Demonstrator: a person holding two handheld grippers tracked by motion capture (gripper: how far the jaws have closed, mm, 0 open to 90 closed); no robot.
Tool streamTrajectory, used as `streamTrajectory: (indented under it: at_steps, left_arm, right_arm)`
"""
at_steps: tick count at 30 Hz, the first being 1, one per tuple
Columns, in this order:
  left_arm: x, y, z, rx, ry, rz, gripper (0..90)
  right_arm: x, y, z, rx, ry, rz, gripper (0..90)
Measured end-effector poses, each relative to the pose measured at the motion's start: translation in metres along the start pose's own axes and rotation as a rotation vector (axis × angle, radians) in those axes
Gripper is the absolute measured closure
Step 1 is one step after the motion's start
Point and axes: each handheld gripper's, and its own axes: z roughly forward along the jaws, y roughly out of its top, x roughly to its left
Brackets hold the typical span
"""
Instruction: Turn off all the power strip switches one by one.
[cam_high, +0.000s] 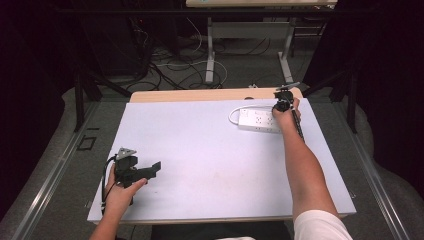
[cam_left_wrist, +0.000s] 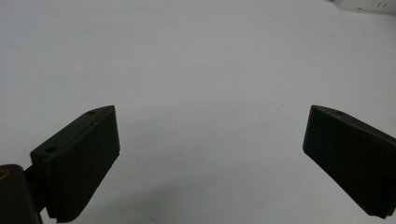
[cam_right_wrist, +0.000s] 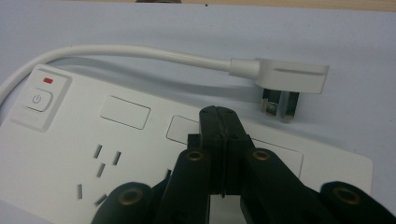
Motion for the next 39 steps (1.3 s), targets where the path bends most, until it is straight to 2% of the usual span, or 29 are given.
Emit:
streamTrajectory:
  at_steps: [5,7,20,26,32,34,39]
  left_arm:
    - [0.0,0.0,0.0,0.005,0.003,0.001,3.8]
    - [0.001,-0.001,0.001,-0.008,0.008,-0.003,3.8]
    - [0.0,-0.001,0.0,-0.009,0.011,-0.005,3.8]
    - [-0.001,-0.001,0.0,-0.008,0.009,-0.006,3.8]
    - [-0.001,-0.001,0.001,-0.002,0.01,-0.003,3.8]
    - [-0.001,-0.001,0.001,-0.002,0.01,-0.004,3.8]
    - [-0.001,-0.002,0.001,0.001,0.007,-0.002,3.8]
  right_arm:
    - [-0.001,-0.001,-0.001,0.001,0.006,0.004,90.0]
    - [-0.002,-0.001,-0.002,-0.002,0.004,0.006,90.0]
    - [-0.019,-0.001,-0.016,-0.019,0.006,0.031,90.0]
    - [-0.026,-0.003,-0.017,-0.024,0.0,0.04,90.0]
    - [-0.031,-0.006,-0.016,-0.004,-0.01,0.038,90.0]
    - [-0.031,-0.006,-0.016,-0.017,0.0,0.049,90.0]
    - [-0.031,-0.006,-0.015,-0.018,-0.015,0.042,90.0]
